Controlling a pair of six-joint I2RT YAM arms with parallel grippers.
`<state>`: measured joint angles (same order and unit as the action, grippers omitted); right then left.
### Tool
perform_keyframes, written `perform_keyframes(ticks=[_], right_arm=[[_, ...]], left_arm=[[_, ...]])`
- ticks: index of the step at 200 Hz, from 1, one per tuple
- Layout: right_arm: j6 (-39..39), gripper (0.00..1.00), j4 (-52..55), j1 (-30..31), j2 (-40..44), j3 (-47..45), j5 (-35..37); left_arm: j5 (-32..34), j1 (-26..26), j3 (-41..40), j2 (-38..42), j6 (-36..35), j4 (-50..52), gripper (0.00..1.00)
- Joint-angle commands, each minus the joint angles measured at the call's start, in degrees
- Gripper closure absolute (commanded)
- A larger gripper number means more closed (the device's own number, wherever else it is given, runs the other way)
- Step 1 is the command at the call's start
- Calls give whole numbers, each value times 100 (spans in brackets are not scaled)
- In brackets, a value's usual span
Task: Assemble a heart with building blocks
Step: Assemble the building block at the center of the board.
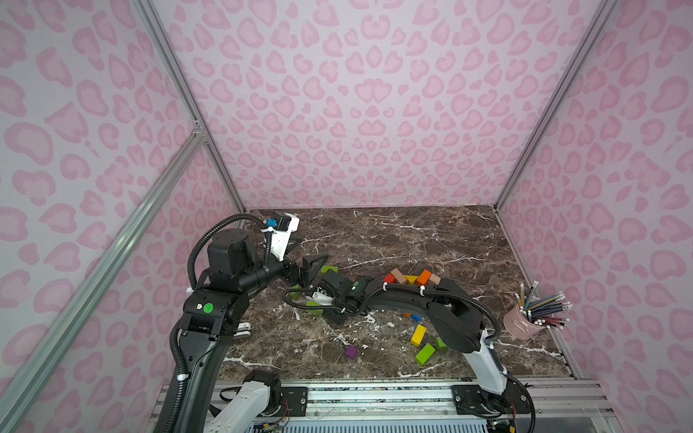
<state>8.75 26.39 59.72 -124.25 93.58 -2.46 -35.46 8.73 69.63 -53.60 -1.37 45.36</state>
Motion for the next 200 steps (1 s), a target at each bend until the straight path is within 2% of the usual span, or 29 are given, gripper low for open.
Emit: perform_keyframes(ticks=[1,41,111,200], right_arm=[[-190,57,-79,4,-51,138,166],[-600,64,-113,-35,-194,322,469],[-1122,70,85,-73,-663,1056,802],[-1502,72,375,-205,-1006,1571,958]], left_arm=[[-233,5,62,-4,-206,25,3],[-228,14,-1,43,-180,-28,3],[-224,14,-31,26,-128,-72,3],[-207,20,-63,52,-110,-98,3]])
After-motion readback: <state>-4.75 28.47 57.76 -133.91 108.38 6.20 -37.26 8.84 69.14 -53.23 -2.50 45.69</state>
